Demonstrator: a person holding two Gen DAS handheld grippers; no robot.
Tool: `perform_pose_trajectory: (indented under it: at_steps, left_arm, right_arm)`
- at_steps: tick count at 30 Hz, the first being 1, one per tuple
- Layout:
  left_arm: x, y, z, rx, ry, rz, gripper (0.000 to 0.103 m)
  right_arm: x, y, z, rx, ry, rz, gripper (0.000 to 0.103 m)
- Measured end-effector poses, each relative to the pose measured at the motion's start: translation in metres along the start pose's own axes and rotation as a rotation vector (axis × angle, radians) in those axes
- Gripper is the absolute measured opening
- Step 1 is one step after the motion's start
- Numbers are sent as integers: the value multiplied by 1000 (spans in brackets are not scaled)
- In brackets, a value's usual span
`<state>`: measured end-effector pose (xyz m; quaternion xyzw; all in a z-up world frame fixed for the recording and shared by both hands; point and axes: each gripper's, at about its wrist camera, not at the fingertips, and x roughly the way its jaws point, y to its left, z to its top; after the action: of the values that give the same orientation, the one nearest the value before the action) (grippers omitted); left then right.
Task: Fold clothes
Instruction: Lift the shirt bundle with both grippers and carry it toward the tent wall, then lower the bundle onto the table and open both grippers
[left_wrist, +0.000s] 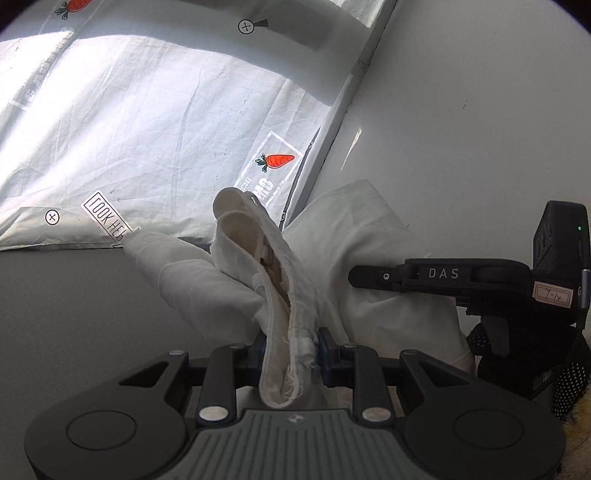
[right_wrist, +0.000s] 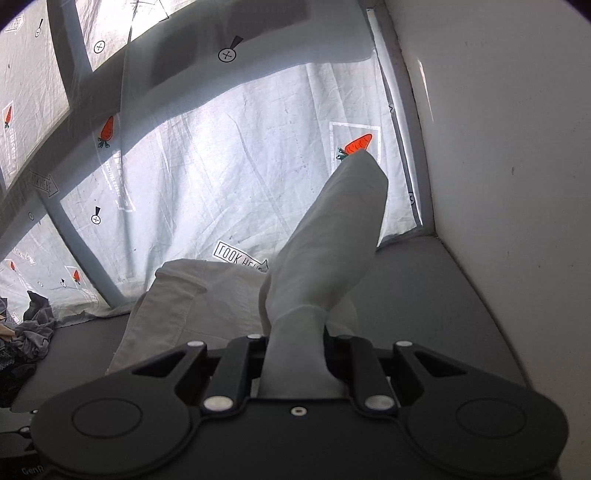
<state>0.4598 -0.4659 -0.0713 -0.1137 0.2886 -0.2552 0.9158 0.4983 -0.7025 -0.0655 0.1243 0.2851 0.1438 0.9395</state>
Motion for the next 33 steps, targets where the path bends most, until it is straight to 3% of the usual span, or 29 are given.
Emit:
perform_pose_trajectory:
  at_steps: [6,10,15,16,17,18,20,22,25,29,31,33]
  left_arm:
    - [72,1,33,-41,-1,40,27]
    - [114,13,47,-56,7,76,28]
    - [160,40,43,-88,108,209,30]
    - [163,50,40,-109,126,250,32]
    - [162,58,37,-143,136,253,32]
    - [158,71,32,-205,145,238,35]
    - [151,87,25,-282,133,213,37]
    - [145,93,22,-307,124,205,42]
    - [135,86,23,-238,100,217,49]
    - [123,71,26,-113,-3,339,64]
    - [125,73,25,-84,-6,377,71]
    - [132,83,17,-110,34,385,71]
  right_arm:
    - [57,-54,34,-7,1,17,16]
    - [103,-69,45,-74,22,7,16]
    - [159,-80,50,-177,87,-66,18]
    - [164,-81,49,-199,85,-98,21]
    - [165,-81,47,-222,66,-136,30]
    - [166,-82,46,-242,46,-166,46]
    - [167,-86,43,-278,3,-207,60]
    - [165,-90,40,-310,-22,-259,60]
    - [155,-88,29,-373,-91,-355,62]
    - [137,-76,6,-428,-205,-436,79]
    - [136,-73,-6,-439,-166,-400,79]
    - [147,-80,-21,-380,-46,-366,79]
